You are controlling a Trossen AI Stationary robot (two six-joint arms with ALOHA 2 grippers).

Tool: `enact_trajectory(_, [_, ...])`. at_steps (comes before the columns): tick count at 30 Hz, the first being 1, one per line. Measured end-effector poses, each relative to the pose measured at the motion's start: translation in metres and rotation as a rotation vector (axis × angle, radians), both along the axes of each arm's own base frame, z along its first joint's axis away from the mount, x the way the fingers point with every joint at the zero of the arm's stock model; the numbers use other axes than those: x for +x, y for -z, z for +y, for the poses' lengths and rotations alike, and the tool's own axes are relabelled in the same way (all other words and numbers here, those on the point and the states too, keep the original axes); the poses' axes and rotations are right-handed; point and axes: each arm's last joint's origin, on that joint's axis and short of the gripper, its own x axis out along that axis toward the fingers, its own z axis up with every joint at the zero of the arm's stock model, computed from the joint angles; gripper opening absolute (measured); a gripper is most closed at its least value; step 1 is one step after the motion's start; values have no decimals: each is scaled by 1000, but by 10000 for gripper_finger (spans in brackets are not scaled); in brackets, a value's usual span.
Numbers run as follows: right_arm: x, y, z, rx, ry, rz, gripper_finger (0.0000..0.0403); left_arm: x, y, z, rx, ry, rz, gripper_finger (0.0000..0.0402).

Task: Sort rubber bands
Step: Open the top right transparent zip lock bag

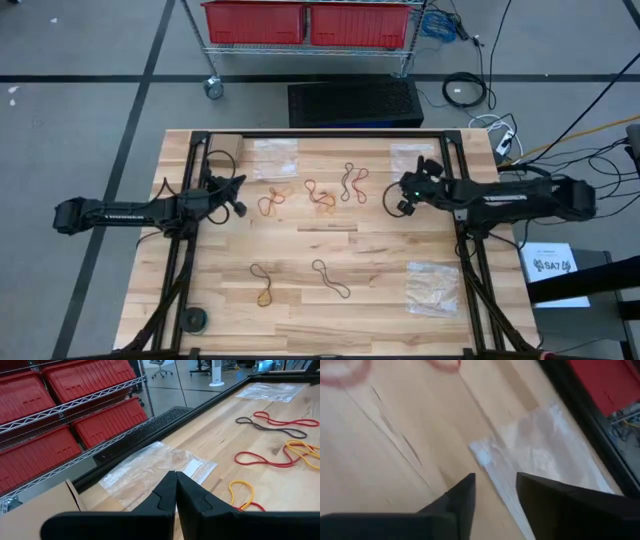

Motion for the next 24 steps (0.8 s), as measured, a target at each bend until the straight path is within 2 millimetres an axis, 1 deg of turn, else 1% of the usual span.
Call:
enact_trajectory(3, [3, 9, -7, -9, -6, 63, 158, 1, -1, 0, -6, 24, -8, 15])
enact_trajectory(8, [5, 18, -22, -23, 41, 122, 152, 3, -5, -2, -18, 102, -69, 15])
enact_trajectory(11, [10, 16, -31, -19, 58, 147, 142, 4, -5, -2, -22, 113, -68, 15])
enact_trajectory(15, [19, 12, -40, 17, 23, 179, 135, 3, -3, -2, -27, 113, -43, 15])
enact_trajectory(18, [26, 9, -43, 78, -8, 192, 135, 3, -3, -2, -26, 113, -47, 15])
enact_trajectory(24, [22, 15, -42, 129, -1, 322, 137, 4, -4, -3, -27, 120, -56, 15])
